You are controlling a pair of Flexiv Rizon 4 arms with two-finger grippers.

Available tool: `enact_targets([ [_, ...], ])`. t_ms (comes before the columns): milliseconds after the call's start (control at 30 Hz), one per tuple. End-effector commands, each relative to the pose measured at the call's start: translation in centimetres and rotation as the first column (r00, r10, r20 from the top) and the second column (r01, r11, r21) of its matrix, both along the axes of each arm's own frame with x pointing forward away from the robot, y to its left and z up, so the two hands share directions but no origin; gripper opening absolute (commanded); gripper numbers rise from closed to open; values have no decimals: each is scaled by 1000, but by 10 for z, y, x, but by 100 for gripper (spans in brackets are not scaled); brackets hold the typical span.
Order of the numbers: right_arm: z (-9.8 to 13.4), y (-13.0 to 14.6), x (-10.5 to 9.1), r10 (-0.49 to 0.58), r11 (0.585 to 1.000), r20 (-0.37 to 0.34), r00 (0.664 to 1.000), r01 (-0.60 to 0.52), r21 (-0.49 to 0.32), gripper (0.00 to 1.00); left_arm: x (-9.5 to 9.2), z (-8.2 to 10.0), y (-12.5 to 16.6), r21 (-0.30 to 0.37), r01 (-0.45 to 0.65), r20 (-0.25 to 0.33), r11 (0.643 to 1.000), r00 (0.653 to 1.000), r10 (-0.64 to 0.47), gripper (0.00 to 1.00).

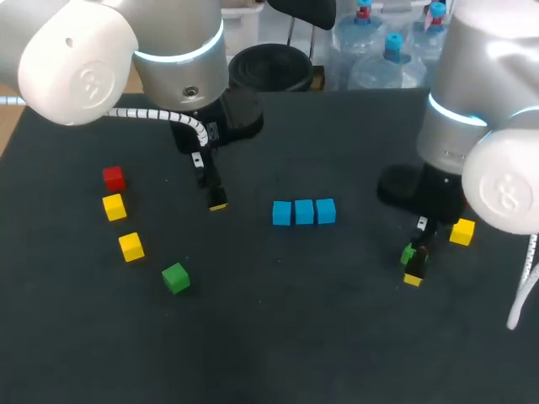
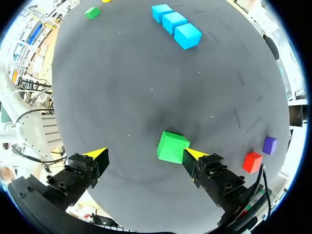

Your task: Place the blue cubes, place green cubes on the blue cubes, place the yellow cubes on the green cubes, then place the red cubes on the yellow cubes, and place purple cube on the red cubes.

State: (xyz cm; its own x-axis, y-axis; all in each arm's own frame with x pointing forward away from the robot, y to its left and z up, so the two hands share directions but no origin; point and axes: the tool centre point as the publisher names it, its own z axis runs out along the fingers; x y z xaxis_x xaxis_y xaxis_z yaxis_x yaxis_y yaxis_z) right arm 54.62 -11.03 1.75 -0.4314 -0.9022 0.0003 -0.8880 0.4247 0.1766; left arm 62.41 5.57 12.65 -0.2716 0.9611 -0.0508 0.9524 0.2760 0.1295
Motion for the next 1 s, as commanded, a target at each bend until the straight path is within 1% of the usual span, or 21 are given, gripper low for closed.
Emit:
enact_targets([
  [33, -4, 1, 2, 0, 1000, 4, 1000, 0, -7, 100, 0, 0, 0, 0, -1, 1, 1000, 1000, 1, 100],
  [233, -7, -2, 5, -9, 999, 23, 1000, 10, -31, 100, 0, 0, 0, 0, -1, 1, 1000, 1000, 1, 100],
  [567, 3, -3, 8, -16, 1000, 53, 998, 17, -26, 100, 0, 0, 0, 0, -1, 1, 1000, 1000, 1, 100],
  [700, 7, -1, 9, -7, 999, 62, 998, 10, -37, 100, 0, 0, 0, 0, -1, 1, 1000, 1000, 1, 100],
  [833, 1, -9, 8, -21, 998, 55, 998, 24, -66, 100, 0, 0, 0, 0, -1, 1, 1000, 1000, 1, 100],
  [1000, -6, -8, 8, -22, 998, 43, 999, 24, -52, 100, 0, 0, 0, 0, -1, 1, 1000, 1000, 1, 100],
])
